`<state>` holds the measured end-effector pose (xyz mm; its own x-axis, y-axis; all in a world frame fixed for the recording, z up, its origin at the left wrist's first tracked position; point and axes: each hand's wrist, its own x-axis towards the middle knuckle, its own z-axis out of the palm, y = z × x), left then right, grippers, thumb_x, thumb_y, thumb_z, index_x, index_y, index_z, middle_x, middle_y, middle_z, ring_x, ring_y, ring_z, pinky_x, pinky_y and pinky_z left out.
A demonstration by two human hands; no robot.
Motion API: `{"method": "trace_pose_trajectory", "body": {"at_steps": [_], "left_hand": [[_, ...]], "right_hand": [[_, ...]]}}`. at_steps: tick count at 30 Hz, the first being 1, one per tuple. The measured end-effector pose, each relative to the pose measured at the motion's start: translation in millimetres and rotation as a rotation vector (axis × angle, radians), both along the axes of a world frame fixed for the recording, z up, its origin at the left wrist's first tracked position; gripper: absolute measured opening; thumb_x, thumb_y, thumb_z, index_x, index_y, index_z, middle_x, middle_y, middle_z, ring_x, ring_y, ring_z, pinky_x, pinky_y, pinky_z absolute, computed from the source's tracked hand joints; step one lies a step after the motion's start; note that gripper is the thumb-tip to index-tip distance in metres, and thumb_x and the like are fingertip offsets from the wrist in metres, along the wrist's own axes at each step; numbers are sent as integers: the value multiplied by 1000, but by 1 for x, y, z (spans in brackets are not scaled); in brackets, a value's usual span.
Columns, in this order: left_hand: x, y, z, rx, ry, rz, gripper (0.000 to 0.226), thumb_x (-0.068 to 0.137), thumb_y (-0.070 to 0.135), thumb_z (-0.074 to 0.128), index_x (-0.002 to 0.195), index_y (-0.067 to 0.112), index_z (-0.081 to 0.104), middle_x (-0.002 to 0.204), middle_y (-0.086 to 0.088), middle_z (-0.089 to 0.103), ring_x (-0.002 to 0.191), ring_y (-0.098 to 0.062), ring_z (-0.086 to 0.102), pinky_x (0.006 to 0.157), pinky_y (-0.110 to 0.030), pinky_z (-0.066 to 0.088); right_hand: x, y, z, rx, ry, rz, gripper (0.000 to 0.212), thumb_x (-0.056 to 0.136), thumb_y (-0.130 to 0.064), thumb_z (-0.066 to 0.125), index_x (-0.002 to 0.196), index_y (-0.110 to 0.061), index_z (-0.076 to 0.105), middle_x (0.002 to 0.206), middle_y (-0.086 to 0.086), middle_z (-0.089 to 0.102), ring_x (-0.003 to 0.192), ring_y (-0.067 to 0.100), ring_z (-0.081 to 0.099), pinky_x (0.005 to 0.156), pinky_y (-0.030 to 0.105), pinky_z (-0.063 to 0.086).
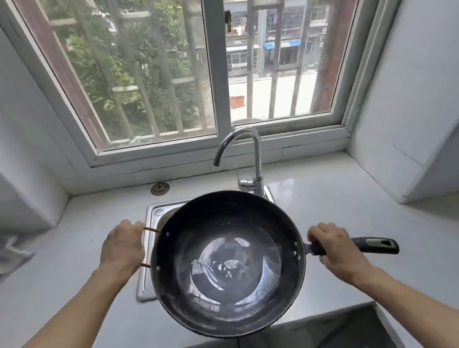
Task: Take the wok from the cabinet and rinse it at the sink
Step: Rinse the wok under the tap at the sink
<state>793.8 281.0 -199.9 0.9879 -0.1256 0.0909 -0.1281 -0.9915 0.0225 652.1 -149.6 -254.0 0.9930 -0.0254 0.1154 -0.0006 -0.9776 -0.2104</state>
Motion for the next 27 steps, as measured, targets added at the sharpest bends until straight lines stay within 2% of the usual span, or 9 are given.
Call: {"method": "trace_pose_trajectory", "body": {"at_steps": [6, 12, 16, 21, 27], "left_hand": [[36, -9, 2, 32, 2, 72, 19, 78, 0, 50, 92, 7, 61, 79, -7, 40, 69, -26, 40, 61, -37, 42], [63, -3, -3, 36, 9, 112, 20, 77, -1, 52, 91, 7, 63, 79, -9, 45, 71, -33, 50, 60, -37, 41], [81, 2, -16, 33, 29, 124, 18, 76, -2, 52, 89, 5, 62, 77, -7, 40, 67, -28, 40, 58, -37, 41], [103, 10, -33, 7, 67, 104, 18, 77, -1, 53, 90, 6, 62, 78, -6, 42, 68, -26, 41, 59, -36, 41], [133, 14, -53, -13, 108, 59, 14, 77, -1, 52, 87, 5, 60, 77, -8, 42, 67, -27, 41, 58, -34, 39]], "right_hand": [[59, -11, -15, 59, 0, 54, 48, 55, 11, 59, 79, -26, 41, 76, -11, 44, 72, 18, 40, 64, 32, 30], [99, -9, -22, 79, -12, 77, 48, 56, 13, 56, 77, -27, 38, 73, -11, 40, 69, 18, 38, 64, 35, 38], [116, -4, -31, 49, 14, 65, 47, 54, 13, 56, 76, -26, 41, 72, -11, 41, 70, 19, 39, 65, 38, 40], [130, 5, -38, 36, 17, 32, 45, 54, 14, 57, 75, -23, 44, 71, -11, 42, 69, 20, 39, 61, 39, 41], [145, 13, -45, 31, 44, -13, 41, 58, 12, 60, 76, -22, 46, 72, -9, 44, 70, 21, 39, 62, 41, 41]]}}
